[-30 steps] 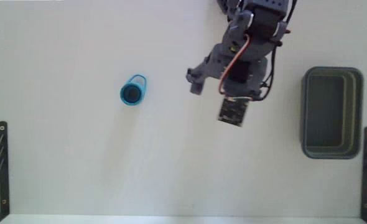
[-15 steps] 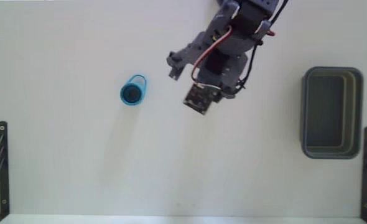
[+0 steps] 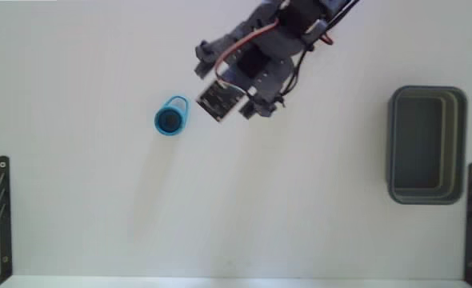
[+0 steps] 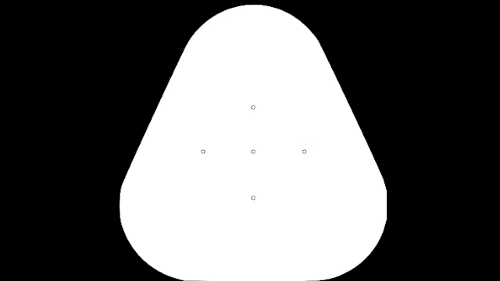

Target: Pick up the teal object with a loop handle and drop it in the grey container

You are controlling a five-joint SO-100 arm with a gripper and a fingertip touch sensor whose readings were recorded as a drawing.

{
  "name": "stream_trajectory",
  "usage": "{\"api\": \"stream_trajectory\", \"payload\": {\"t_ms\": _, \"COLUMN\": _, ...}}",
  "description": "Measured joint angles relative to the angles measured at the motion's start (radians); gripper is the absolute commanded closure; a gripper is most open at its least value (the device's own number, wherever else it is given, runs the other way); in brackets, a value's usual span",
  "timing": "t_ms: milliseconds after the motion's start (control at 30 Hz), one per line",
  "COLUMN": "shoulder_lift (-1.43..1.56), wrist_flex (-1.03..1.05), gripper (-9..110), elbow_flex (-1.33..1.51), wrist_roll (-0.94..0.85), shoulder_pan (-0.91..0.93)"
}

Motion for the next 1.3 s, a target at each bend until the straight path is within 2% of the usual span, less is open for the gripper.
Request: {"api": "stream_trajectory", "payload": {"t_ms": 1300, "shoulder_lift": -0.018, "wrist_flex": 0.0, "gripper": -9, "elbow_flex": 0.0, "wrist_roll": -0.002, "shoulder_pan": 0.049}}
